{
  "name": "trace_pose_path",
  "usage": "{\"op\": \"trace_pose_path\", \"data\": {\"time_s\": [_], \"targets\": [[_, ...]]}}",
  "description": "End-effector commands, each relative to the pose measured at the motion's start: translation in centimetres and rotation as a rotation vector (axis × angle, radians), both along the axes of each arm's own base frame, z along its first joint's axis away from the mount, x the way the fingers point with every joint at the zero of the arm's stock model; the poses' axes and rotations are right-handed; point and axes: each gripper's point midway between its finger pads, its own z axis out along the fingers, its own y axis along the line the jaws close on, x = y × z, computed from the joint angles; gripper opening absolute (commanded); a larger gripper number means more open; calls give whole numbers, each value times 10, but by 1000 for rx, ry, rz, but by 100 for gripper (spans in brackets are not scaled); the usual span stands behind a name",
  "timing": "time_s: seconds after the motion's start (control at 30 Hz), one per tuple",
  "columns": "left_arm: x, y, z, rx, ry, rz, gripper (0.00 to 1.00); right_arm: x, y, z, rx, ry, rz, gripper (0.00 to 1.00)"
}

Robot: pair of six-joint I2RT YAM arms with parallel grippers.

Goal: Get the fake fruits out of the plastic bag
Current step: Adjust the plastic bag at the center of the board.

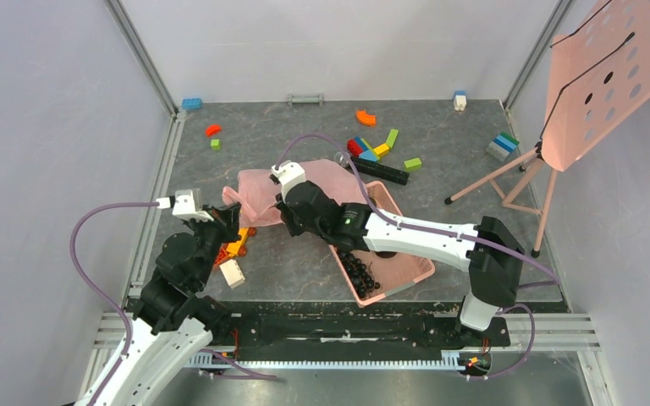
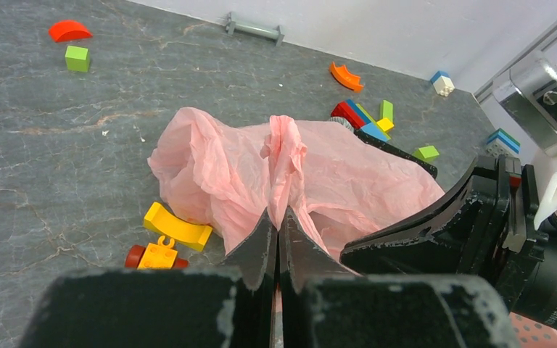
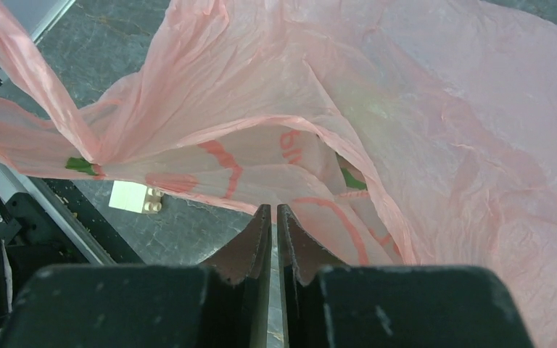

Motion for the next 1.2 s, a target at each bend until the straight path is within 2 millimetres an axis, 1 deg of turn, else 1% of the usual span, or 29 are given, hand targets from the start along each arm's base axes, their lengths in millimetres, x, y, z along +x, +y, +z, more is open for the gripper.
{"op": "trace_pose_path", "data": {"time_s": [0.0,0.17,0.33,0.43,0.57,0.7,0.77,0.83,0.9,0.97,1.07,1.17], "targets": [[-2,-2,21,-66,-45,-9,2,7,8,24,84,-30,-31,9],[-5,-2,23,-63,-57,-21,2,15,9,16,69,-40,-68,9],[-7,-2,29,-67,-79,-27,2,25,8,3,68,-27,-95,8],[-9,-1,32,-73,-94,-28,2,30,14,-4,76,-14,-86,8],[-12,2,35,-87,-110,-25,2,45,15,-16,43,-22,-98,8],[-18,7,37,-110,-125,-12,2,69,-3,-24,4,-39,-148,8],[-21,10,37,-112,-130,-10,2,86,-17,-26,-15,-57,-175,10],[-24,13,38,-109,-130,-3,2,103,-29,-22,-16,-73,-194,16],[-26,16,36,-98,-123,4,2,121,-41,-17,-8,-85,-212,29],[-27,17,34,-91,-117,9,2,138,-53,-10,4,-97,-231,39],[-28,19,32,-86,-111,14,2,161,-72,-3,12,-112,-276,48],[-29,23,30,-80,-105,29,2,176,-88,-3,14,-109,-297,57]]}}
